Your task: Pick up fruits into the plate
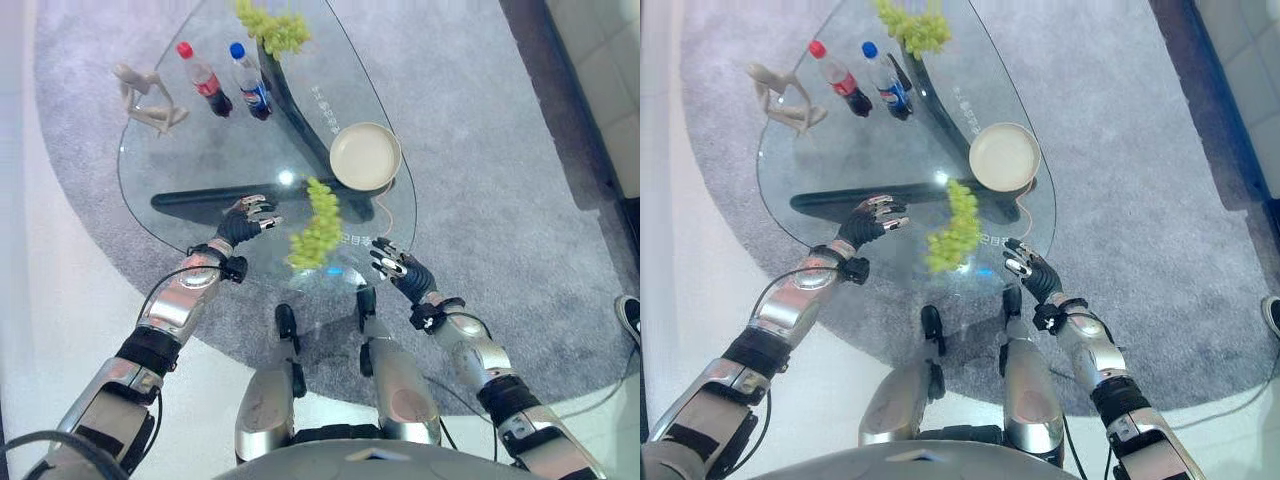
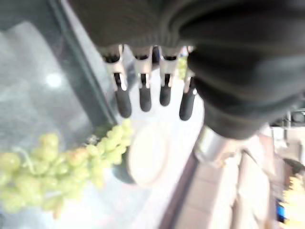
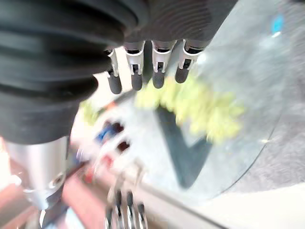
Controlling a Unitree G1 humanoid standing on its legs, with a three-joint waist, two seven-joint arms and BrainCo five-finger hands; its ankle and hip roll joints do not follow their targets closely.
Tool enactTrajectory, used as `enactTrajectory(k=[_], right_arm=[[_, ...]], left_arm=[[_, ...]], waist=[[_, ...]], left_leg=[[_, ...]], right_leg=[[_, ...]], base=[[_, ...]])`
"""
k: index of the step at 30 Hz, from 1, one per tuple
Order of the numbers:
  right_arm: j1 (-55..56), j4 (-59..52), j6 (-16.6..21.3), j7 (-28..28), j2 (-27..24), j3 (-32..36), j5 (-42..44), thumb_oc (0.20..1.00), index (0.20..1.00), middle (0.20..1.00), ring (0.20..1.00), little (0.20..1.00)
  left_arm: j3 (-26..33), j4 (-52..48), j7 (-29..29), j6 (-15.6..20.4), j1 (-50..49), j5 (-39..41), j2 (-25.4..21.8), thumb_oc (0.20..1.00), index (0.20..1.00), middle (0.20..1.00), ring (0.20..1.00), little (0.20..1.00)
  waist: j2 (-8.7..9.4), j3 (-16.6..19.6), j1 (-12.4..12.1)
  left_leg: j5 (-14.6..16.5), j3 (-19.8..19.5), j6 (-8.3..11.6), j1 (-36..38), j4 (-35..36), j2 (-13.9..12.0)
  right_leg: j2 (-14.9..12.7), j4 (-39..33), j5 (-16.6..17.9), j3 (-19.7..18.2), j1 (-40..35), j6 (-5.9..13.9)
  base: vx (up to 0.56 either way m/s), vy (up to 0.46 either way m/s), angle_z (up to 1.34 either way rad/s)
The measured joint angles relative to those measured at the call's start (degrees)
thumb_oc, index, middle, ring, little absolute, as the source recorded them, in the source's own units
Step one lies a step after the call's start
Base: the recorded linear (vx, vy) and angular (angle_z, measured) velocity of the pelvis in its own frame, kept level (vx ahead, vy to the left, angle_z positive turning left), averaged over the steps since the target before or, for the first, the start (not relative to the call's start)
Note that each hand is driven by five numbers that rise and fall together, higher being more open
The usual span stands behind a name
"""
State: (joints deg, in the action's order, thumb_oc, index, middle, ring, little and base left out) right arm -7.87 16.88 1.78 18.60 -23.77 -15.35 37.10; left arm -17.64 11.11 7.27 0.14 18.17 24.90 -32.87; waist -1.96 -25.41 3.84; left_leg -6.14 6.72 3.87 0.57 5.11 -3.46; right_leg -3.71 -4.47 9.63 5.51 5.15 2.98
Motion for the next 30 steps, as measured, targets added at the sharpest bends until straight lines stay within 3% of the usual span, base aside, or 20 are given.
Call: enactTrajectory(k=[8, 15, 16, 17, 18, 19, 24, 30], right_arm=[[-0.83, -6.35, -7.26, 10.31, -6.94, 0.89, -0.23, 1.0, 1.0, 1.0, 1.0, 1.0], [-0.29, -6.78, -12.79, 12.31, -6.39, -1.27, -0.11, 1.0, 1.0, 1.0, 1.0, 1.0], [1.26, -7.29, -13.18, 12.63, -6.27, -1.27, -0.11, 1.0, 1.0, 1.0, 1.0, 1.0], [1.77, -7.39, -13.27, 12.76, -6.27, -1.27, -0.11, 1.0, 1.0, 1.0, 1.0, 1.0], [2.23, -7.43, -13.41, 12.93, -6.21, -1.21, -0.16, 1.0, 1.0, 1.0, 1.0, 1.0], [3.56, -7.45, -14.25, 13.19, -6.11, -1.22, -0.17, 1.0, 1.0, 1.0, 1.0, 1.0], [7.92, -7.29, -16.65, 13.18, -4.5, -0.9, -1.94, 1.0, 1.0, 1.0, 1.0, 1.0], [11.7, -1.03, -16.57, 10.77, -2.6, -1.16, -4.57, 1.0, 1.0, 1.0, 1.0, 1.0]], left_arm=[[0.02, -5.9, 13.67, -5.52, -1.99, 3.34, -4.66, 0.2, 0.2, 0.2, 0.2, 0.2], [-0.02, -5.91, 15.89, -8.46, -3.35, 3.76, -4.52, 0.2, 0.2, 0.2, 0.2, 0.2], [-0.01, -5.91, 15.9, -8.89, -4.97, 3.75, -4.17, 0.536, 0.536, 0.536, 0.536, 0.536], [-0.01, -5.9, 15.88, -8.9, -5.53, 3.74, -4.05, 0.68, 0.68, 0.68, 0.68, 0.68], [0.06, -5.88, 15.81, -8.9, -6.13, 3.67, -3.88, 0.918, 0.918, 0.918, 0.918, 0.918], [0.08, -5.88, 15.69, -8.96, -7.94, 3.63, -3.68, 1.0, 1.0, 1.0, 1.0, 1.0], [0.24, -5.79, 12.2, -8.8, -11.84, -1.93, -3.52, 1.0, 1.0, 1.0, 1.0, 1.0], [-0.16, -3.24, 6.22, -8.84, -13.5, -8.18, -2.9, 1.0, 1.0, 1.0, 1.0, 1.0]], waist=[[0.1, 13.23, -2.52], [0.15, 16.19, -3.32], [0.13, 17.19, -3.43], [0.16, 17.36, -3.42], [0.17, 17.36, -3.42], [0.19, 17.58, -3.42], [0.21, 18.79, -3.35], [-0.02, 19.05, -2.46]], left_leg=[[2.17, -1.42, 0.35, 5.07, 0.25, -0.55], [2.63, -2.05, 0.11, 7.98, 0.31, -0.25], [2.63, -2.07, 0.11, 8.23, 0.31, -0.25], [2.63, -2.07, 0.11, 8.41, 0.31, -0.26], [2.65, -2.09, 0.08, 8.79, 0.32, -0.27], [2.92, -2.1, 0.02, 9.4, 0.32, -0.3], [3.23, -1.95, 0.23, 9.68, 0.33, -0.39], [2.74, -1.48, -0.41, 8.92, 0.31, -0.4]], right_leg=[[0.37, -0.81, -2.55, 1.65, -6.24, 0.74], [-0.1, -0.85, -3.31, 2.45, -9.63, 1.4], [-0.08, -0.87, -3.35, 2.62, -9.94, 1.37], [-0.09, -0.87, -3.39, 2.7, -10.17, 1.37], [-0.09, -0.88, -3.46, 2.8, -10.6, 1.4], [-0.08, -1.1, -3.78, 2.82, -11.38, 1.4], [-0.4, -1.12, -4.08, 2.83, -11.57, 1.26], [-0.62, -1.12, -3.98, 2.63, -10.58, 1.34]], base=[[0.16, -0.043, 0.11], [0.08, -0.014, 0.07], [0.05, -0.006, 0.05], [0.05, -0.005, 0.06], [0.04, 0.004, 0.04], [0.06, 0.009, 0.03], [0.02, 0.006, 0.01], [-0.08, 0.021, -0.02]])
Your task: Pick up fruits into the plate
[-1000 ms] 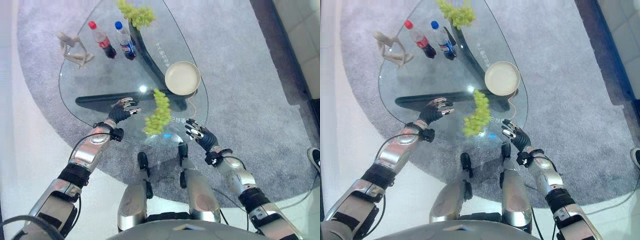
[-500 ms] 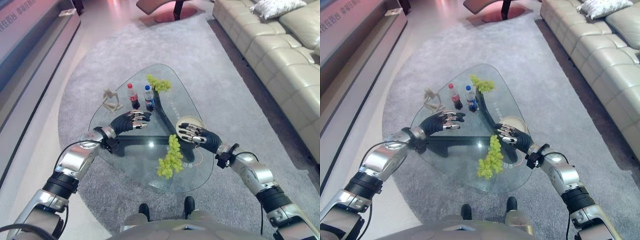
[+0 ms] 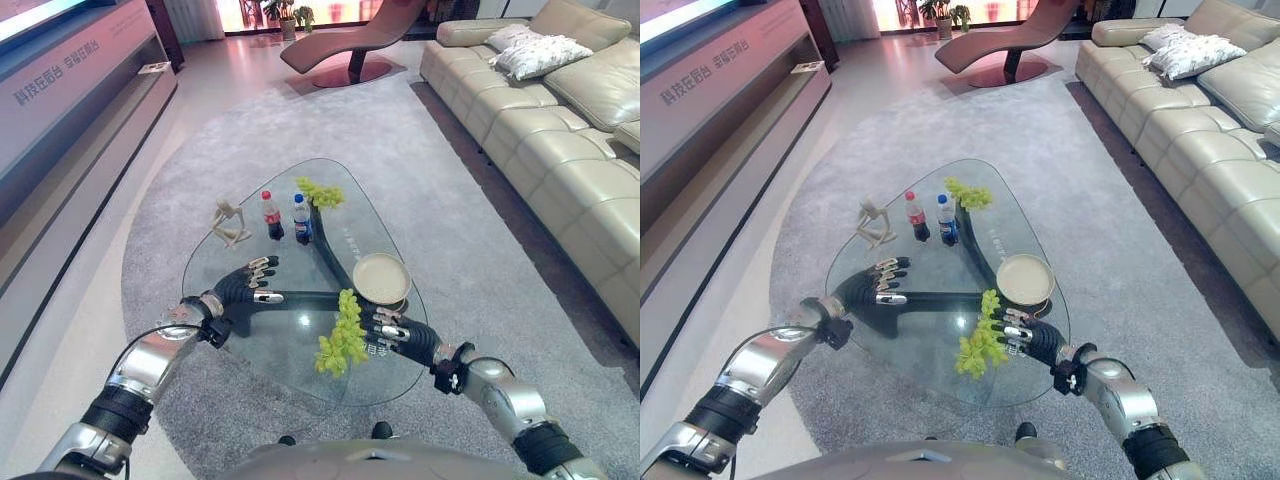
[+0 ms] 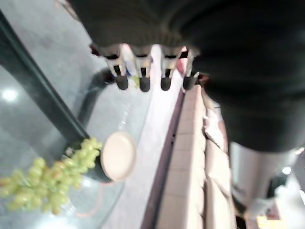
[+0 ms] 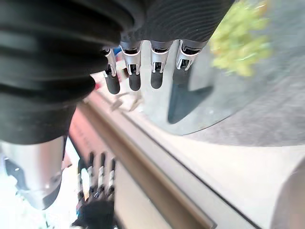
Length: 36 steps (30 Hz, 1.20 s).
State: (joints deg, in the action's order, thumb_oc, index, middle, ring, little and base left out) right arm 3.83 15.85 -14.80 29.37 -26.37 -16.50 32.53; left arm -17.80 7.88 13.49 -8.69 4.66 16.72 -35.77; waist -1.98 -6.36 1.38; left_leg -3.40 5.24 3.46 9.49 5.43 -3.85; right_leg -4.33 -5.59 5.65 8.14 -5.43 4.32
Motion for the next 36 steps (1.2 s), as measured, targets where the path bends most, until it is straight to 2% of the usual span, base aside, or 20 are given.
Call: enactTrajectory(k=[2, 4, 7, 8, 11, 18, 25, 30, 36], right_arm=[[0.03, 0.95, 0.09, -1.55, 0.0, -0.18, 0.02, 1.0, 1.0, 1.0, 1.0, 1.0], [-1.3, 4.07, 1.72, -2.95, -0.09, -0.27, 0.12, 1.0, 1.0, 1.0, 1.0, 1.0], [-6.18, 7.69, 2.7, -5.2, -0.91, -0.39, 0.67, 1.0, 1.0, 1.0, 1.0, 1.0], [-8.49, 8.92, 3.12, -5.86, -1.21, -0.84, 1.22, 1.0, 1.0, 1.0, 1.0, 1.0], [-11.39, 9.93, 4.18, -7.15, -1.28, -1.57, 2.58, 1.0, 1.0, 1.0, 1.0, 1.0], [-15.97, 13.61, 6.31, -7.79, -1.11, -3.89, 4.62, 1.0, 1.0, 1.0, 1.0, 1.0], [-20.94, 14.64, 8.1, -8.43, 1.15, -7.01, 6.17, 1.0, 1.0, 1.0, 1.0, 1.0], [-22.97, 15.81, 8.84, -9.42, 2.41, -7.96, 7.65, 1.0, 1.0, 1.0, 1.0, 1.0], [-23.54, 16.43, 10.17, -9.46, 2.99, -9.22, 11.39, 1.0, 1.0, 1.0, 1.0, 1.0]], left_arm=[[-0.15, 2.71, -3.1, -0.06, 0.09, -1.01, 0.04, 1.0, 1.0, 1.0, 1.0, 1.0], [-1.77, 7.0, -6.7, 0.19, 2.56, -0.96, 0.38, 1.0, 1.0, 1.0, 1.0, 1.0], [-4.65, 12.94, -11.66, 0.19, 9.14, -0.98, 0.55, 1.0, 1.0, 1.0, 1.0, 1.0], [-5.28, 15.5, -13.46, 0.22, 11.9, -0.99, 1.16, 1.0, 1.0, 1.0, 1.0, 1.0], [-7.3, 20.11, -17.23, 0.31, 16.73, -1.06, 1.74, 1.0, 1.0, 1.0, 1.0, 1.0], [-10.02, 35.17, -24.79, -0.05, 30.15, -3.3, 6.58, 1.0, 1.0, 1.0, 1.0, 1.0], [-9.98, 47.54, -29.52, -0.15, 41.29, -1.86, 12.54, 1.0, 1.0, 1.0, 1.0, 1.0], [-9.97, 52.18, -33.33, -0.09, 45.39, -0.4, 14.76, 1.0, 1.0, 1.0, 1.0, 1.0], [-10.0, 54.93, -37.97, -1.27, 47.55, -0.46, 15.05, 1.0, 1.0, 1.0, 1.0, 1.0]], waist=[[-0.42, -0.14, 0.5], [-0.62, -0.69, 0.77], [-1.36, -6.23, 1.84], [-1.55, -9.15, 2.35], [-1.63, -14.53, 3.55], [-1.5, -23.63, 6.59], [-1.22, -24.02, 9.01], [-1.01, -24.14, 10.07], [-0.29, -24.5, 11.08]], left_leg=[[-0.41, 0.44, -0.12, -1.74, -0.02, 0.11], [-1.42, 1.4, 0.05, -5.13, -0.33, 0.55], [-3.13, 1.69, -0.34, -8.86, -0.32, 0.87], [-3.42, 1.77, -0.26, -9.91, -0.31, 0.97], [-3.88, 2.82, 0.29, -11.77, -0.32, 0.9], [-4.53, 3.5, 1.05, -14.78, -0.35, 0.15], [-4.34, 5.98, 1.46, -19.79, -0.38, -0.58], [-4.1, 6.93, 1.66, -22.87, -1.22, -0.83], [-3.7, 7.47, 1.71, -27.06, -3.34, -1.01]], right_leg=[[0.03, 0.0, 0.55, -0.32, 2.06, -0.04], [-0.01, 0.03, 1.82, -1.18, 6.08, -0.21], [-0.45, 0.27, 3.62, -1.51, 9.82, -0.09], [-0.55, 0.28, 4.2, -1.7, 11.04, -0.1], [-0.18, 0.29, 4.64, -2.8, 13.47, -0.36], [1.07, 0.34, 5.65, -4.09, 17.21, -0.84], [2.08, 0.65, 6.47, -5.9, 23.61, -1.91], [2.34, 2.22, 6.51, -6.53, 27.57, -1.96], [2.47, 4.71, 5.93, -7.85, 32.43, -1.38]], base=[[-0.33, 0.033, -0.12], [-0.44, 0.026, -0.21], [-0.22, -0.008, -0.08], [-0.13, -0.025, -0.11], [-0.15, -0.033, -0.19], [-0.06, -0.062, -0.11], [0.0, -0.072, -0.19], [0.0, -0.087, -0.12], [0.0, -0.067, -0.08]])
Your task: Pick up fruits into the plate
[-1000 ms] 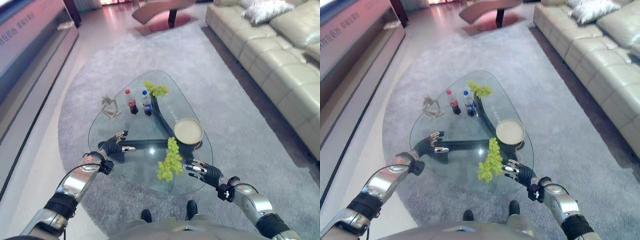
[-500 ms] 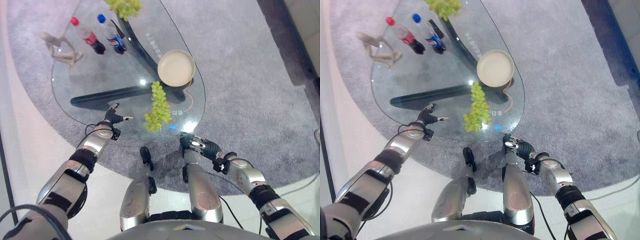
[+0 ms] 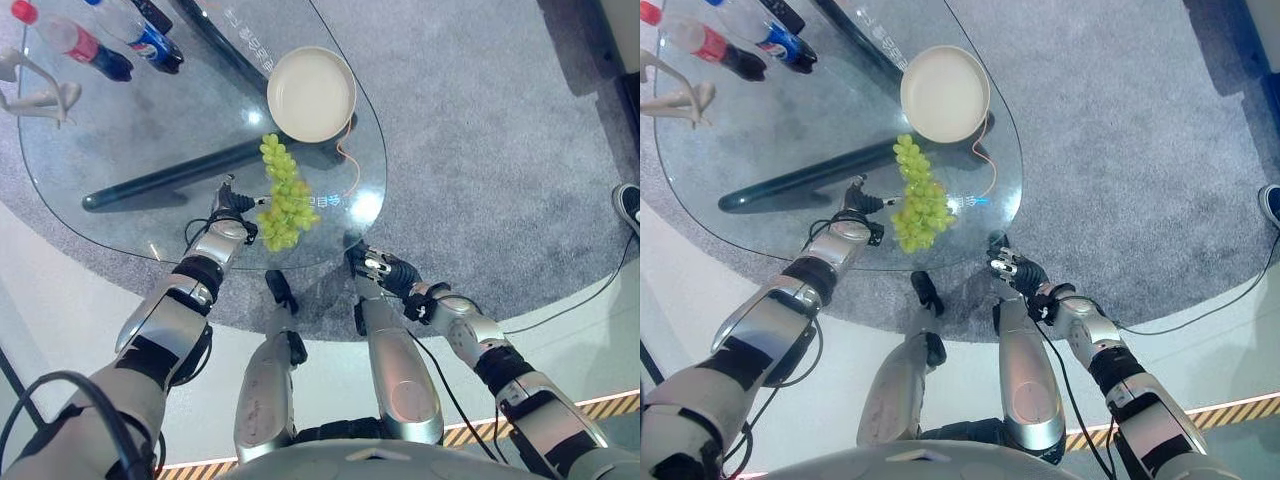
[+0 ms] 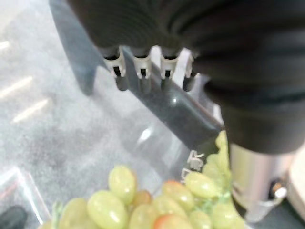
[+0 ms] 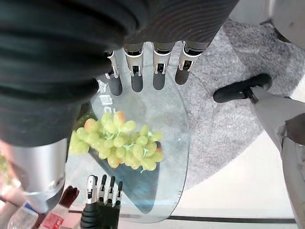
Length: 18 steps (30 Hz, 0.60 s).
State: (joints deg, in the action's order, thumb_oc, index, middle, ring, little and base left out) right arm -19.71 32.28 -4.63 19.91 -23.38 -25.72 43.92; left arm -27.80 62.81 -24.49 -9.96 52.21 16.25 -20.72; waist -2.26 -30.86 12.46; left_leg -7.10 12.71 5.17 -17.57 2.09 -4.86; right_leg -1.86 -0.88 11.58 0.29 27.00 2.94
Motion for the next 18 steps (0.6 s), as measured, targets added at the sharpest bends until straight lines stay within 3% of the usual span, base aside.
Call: enactTrajectory(k=[11, 18], right_arm=[[-0.24, 0.4, 3.65, -0.24, 0.49, -1.63, 3.07, 1.0, 1.0, 1.0, 1.0, 1.0], [-0.47, 0.03, 5.12, -1.14, 2.49, -1.86, 4.63, 1.0, 1.0, 1.0, 1.0, 1.0]], left_arm=[[-0.61, 3.77, -4.46, -1.24, 2.94, 0.12, 2.76, 1.0, 1.0, 1.0, 1.0, 1.0], [-0.92, 3.64, -10.93, -1.21, 4.61, 0.0, 3.11, 1.0, 1.0, 1.0, 1.0, 1.0]], waist=[[1.26, 0.01, 1.04], [1.94, 0.28, 0.55]], left_leg=[[0.16, 0.58, -0.24, -7.34, -2.88, -0.14], [0.73, 0.46, 0.02, -11.22, -4.97, -0.13]], right_leg=[[0.06, 3.36, -0.27, -1.45, 8.17, -0.04], [-0.17, 5.03, -0.3, -1.61, 11.9, -0.04]], base=[[-0.02, -0.061, -0.03], [-0.02, -0.05, 0.01]])
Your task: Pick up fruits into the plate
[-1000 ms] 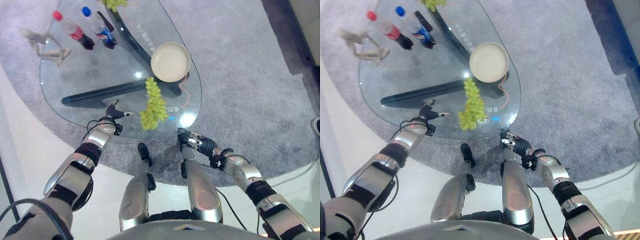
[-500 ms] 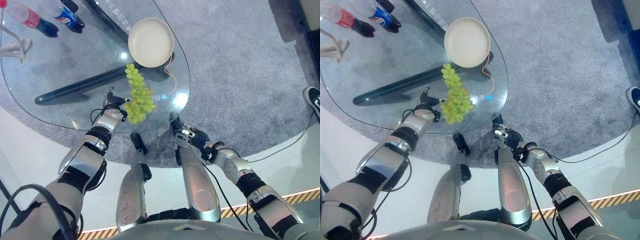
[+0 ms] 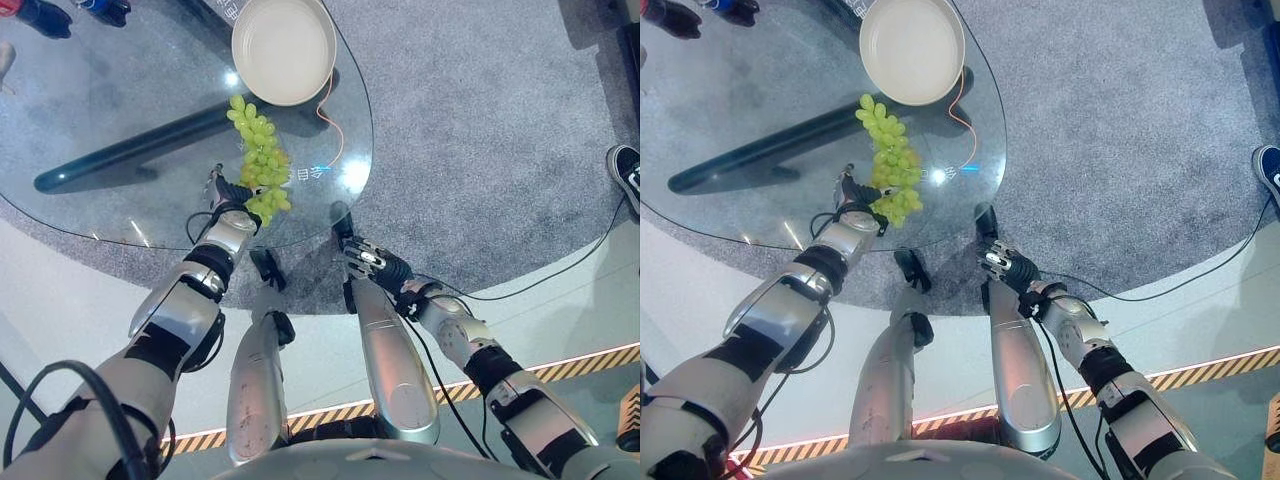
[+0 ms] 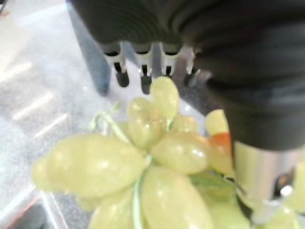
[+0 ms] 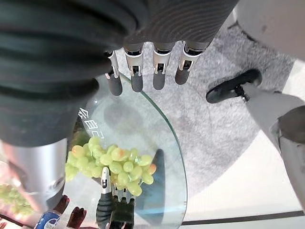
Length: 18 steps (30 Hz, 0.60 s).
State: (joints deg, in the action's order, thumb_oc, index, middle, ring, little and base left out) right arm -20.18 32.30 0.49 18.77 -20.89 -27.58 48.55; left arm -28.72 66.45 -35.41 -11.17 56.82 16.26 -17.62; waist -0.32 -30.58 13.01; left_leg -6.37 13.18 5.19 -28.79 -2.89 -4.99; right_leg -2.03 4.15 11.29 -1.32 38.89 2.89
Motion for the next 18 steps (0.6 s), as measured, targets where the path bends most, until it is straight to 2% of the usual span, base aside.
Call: enactTrajectory(k=[7, 10, 11, 12, 14, 15, 16, 18], right_arm=[[-0.06, 0.01, 0.56, -0.03, 0.42, -0.19, 2.07, 1.0, 1.0, 1.0, 1.0, 1.0], [0.0, 0.07, 0.98, 0.01, 1.47, -0.22, 2.13, 1.0, 1.0, 1.0, 1.0, 1.0], [0.0, 0.06, 1.05, 0.05, 1.9, -0.3, 2.15, 1.0, 1.0, 1.0, 1.0, 1.0], [-0.01, 0.04, 1.14, 0.07, 2.03, -0.35, 2.2, 1.0, 1.0, 1.0, 1.0, 1.0], [-0.16, 0.05, 1.17, 0.11, 2.05, -0.41, 2.21, 1.0, 1.0, 1.0, 1.0, 1.0], [0.18, 0.06, 1.32, 0.22, 2.05, -0.47, 2.28, 1.0, 1.0, 1.0, 1.0, 1.0], [0.77, 0.07, 1.36, 0.24, 2.08, -0.47, 2.37, 1.0, 1.0, 1.0, 1.0, 1.0], [1.1, 0.23, 1.62, 0.49, 2.09, -0.46, 3.04, 1.0, 1.0, 1.0, 1.0, 1.0]], left_arm=[[-0.91, 0.08, -2.52, -0.08, 1.63, -0.69, -0.81, 1.0, 1.0, 1.0, 1.0, 1.0], [-2.05, 0.28, -3.02, -1.21, 2.19, -1.67, -1.32, 1.0, 1.0, 1.0, 1.0, 1.0], [-2.06, 0.33, -3.14, -1.58, 2.44, -2.22, -1.55, 0.335, 0.335, 0.335, 0.335, 0.335], [-2.22, 0.32, -3.16, -1.69, 2.74, -2.93, -1.65, 0.2, 0.2, 0.2, 0.2, 0.2], [-2.92, 0.32, -3.23, -2.16, 2.9, -3.54, -2.2, 0.2, 0.2, 0.2, 0.2, 0.2], [-3.25, 0.55, -3.24, -2.41, 2.81, -4.68, -2.81, 0.2, 0.2, 0.2, 0.2, 0.2], [-3.51, 0.6, -3.06, -2.36, 3.0, -5.18, -2.91, 0.2, 0.2, 0.2, 0.2, 0.2], [-4.95, 0.65, -2.94, -2.3, 4.22, -5.96, -4.15, 0.2, 0.2, 0.2, 0.2, 0.2]], waist=[[2.13, 0.71, -0.17], [3.38, 1.39, -0.05], [3.88, 1.69, -0.09], [4.04, 1.73, -0.07], [4.04, 1.73, -0.33], [4.09, 1.77, -0.37], [4.32, 1.85, 0.28], [4.74, 1.91, -0.46]], left_leg=[[0.26, -0.1, -0.06, -3.5, -2.85, 0.01], [0.68, 0.05, 0.0, -4.97, -4.25, 0.1], [1.02, 0.03, -0.19, -5.65, -4.9, 0.15], [1.07, 0.01, -0.25, -6.03, -5.15, 0.17], [1.53, -0.91, -0.93, -6.37, -4.68, 0.03], [1.7, -1.32, -1.12, -7.08, -5.1, -0.47], [1.68, -1.82, -1.06, -7.26, -5.5, 0.51], [1.91, -2.6, -0.88, -8.2, -6.08, 1.03]], right_leg=[[-0.24, 1.27, -0.16, -0.55, 2.92, -0.2], [-0.32, 1.93, -0.19, -1.18, 4.33, -0.18], [-0.38, 1.96, -0.32, -1.33, 4.82, -0.01], [-0.47, 1.83, -0.73, -1.37, 5.01, 0.55], [-0.28, 2.08, -4.17, -0.86, 5.82, 5.07], [-0.21, 6.05, -5.84, -0.3, 7.73, 5.03], [-0.92, 6.96, -5.99, -0.5, 8.26, 5.06], [-1.06, 5.86, -5.87, -0.67, 8.72, 4.98]], base=[[-0.01, -0.036, 0.0], [0.0, -0.033, -0.04], [0.01, -0.028, -0.07], [0.01, -0.023, -0.12], [0.01, -0.018, -0.22], [0.0, 0.0, 0.0], [0.01, -0.021, 0.23], [0.01, -0.016, 0.05]])
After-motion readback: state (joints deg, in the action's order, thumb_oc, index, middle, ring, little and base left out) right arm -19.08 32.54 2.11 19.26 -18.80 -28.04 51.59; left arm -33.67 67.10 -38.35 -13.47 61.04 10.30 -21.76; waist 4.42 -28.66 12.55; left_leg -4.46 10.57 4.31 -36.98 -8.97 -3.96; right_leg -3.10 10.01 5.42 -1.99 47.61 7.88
